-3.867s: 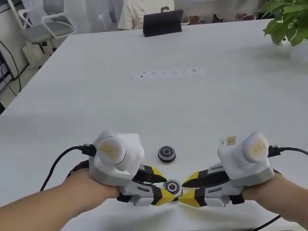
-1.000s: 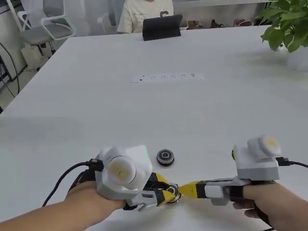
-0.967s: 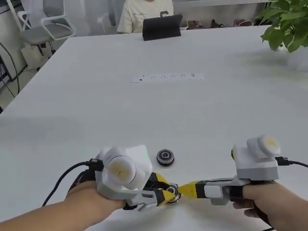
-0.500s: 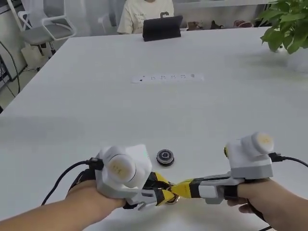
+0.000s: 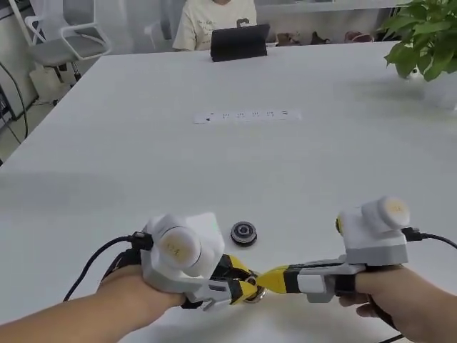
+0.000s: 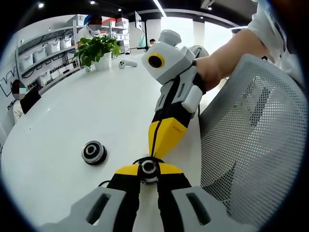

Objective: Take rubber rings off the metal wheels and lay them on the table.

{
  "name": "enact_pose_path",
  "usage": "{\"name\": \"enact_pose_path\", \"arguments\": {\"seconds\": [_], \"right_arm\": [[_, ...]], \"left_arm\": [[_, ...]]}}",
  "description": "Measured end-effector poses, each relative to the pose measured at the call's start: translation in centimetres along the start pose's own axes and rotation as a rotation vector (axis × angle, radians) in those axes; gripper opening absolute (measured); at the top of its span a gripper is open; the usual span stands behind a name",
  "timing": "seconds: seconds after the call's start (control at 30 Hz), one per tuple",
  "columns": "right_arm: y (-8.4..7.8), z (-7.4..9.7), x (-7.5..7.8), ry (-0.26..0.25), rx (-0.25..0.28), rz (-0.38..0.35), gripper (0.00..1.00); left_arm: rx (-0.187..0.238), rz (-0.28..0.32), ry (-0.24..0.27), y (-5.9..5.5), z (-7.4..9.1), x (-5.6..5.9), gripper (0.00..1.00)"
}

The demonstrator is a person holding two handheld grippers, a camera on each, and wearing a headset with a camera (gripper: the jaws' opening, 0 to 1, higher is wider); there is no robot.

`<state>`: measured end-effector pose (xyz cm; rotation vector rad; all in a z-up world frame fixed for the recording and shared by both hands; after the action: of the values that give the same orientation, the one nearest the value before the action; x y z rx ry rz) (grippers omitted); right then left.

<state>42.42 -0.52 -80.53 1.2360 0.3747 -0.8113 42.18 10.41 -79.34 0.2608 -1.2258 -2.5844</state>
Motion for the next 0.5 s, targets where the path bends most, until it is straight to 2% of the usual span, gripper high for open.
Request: {"name": "enact_pose_path", "arguments": {"seconds": [0.33, 0.5], "right_arm": [[0.09, 0.23, 0.25, -0.020, -0.005, 0.004, 0.00], [0.33, 0.32, 0.25, -0.019, -0.005, 0.009, 0.00]], "left_arm": [[-0.020, -0.032, -0.012, 0.08, 0.24, 0.00, 0.09], [-0.013, -0.024, -0.033, 0.54, 0.71, 0.33, 0.16]]}}
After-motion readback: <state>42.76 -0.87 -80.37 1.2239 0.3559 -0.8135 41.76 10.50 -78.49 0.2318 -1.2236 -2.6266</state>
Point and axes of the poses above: the centre of the closed fingertips' face, and the gripper's own axes: z roughly backward along the fingers, x roughly to its right, y roughly out of its top, the point moved 7 cm from there along z, roughly backward along the fingers, and after that the axes turned 2 degrees about x, right-handed, at the moved point
